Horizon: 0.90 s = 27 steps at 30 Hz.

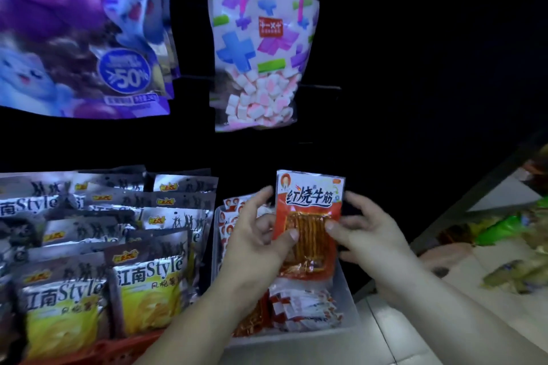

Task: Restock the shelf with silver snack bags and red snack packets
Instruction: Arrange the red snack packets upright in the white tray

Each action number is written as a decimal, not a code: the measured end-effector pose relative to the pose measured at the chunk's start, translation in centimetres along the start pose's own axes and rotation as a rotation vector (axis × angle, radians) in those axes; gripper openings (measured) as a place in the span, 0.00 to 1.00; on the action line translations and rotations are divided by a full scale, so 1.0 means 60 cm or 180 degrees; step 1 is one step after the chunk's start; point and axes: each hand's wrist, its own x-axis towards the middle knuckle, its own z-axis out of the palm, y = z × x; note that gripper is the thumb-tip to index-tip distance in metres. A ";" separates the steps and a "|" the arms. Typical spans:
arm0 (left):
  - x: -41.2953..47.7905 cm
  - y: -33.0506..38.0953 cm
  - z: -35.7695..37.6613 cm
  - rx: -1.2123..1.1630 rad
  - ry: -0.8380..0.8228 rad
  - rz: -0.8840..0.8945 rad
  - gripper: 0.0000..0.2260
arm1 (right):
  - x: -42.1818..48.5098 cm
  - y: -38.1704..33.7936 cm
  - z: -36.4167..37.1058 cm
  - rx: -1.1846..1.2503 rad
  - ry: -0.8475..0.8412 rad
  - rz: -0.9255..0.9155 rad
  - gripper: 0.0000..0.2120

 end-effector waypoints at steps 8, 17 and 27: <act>-0.047 0.019 0.015 0.0460 0.0112 0.0117 0.34 | -0.067 0.019 0.023 0.0080 0.0207 -0.0295 0.39; -0.040 0.009 0.001 0.0162 -0.0138 -0.0276 0.33 | -0.050 0.010 0.010 0.0162 -0.0040 -0.0316 0.38; -0.041 0.004 0.024 0.1785 0.0081 0.0821 0.27 | -0.031 0.027 0.004 0.0162 -0.0144 -0.0608 0.31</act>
